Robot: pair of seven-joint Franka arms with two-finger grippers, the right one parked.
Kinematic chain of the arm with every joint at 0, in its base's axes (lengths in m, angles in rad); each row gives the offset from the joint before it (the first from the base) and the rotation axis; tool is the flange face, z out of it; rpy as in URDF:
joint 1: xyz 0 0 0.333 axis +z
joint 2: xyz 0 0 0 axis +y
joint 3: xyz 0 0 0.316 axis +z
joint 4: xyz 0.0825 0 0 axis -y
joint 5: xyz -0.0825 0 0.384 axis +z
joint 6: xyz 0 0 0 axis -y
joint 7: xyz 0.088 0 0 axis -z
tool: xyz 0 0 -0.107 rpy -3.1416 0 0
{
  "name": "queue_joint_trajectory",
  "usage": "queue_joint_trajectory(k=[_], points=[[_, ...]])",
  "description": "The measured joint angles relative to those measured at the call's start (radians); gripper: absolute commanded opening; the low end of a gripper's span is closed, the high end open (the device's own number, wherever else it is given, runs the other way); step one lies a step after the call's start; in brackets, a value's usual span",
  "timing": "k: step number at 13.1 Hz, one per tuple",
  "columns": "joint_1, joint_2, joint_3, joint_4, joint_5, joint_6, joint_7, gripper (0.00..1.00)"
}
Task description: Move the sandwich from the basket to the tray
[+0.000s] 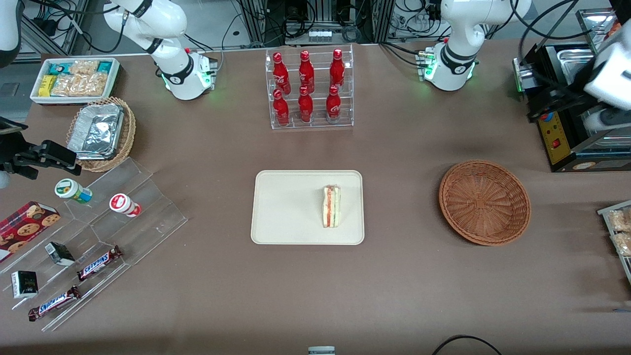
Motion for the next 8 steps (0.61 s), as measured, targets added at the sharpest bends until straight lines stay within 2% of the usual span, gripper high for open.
queue_joint_trajectory(k=[2,8], points=[[0.043,-0.019,0.018,0.0,0.0,-0.017,0.058,1.0],[0.049,-0.04,0.022,0.003,-0.001,-0.045,0.068,1.0]])
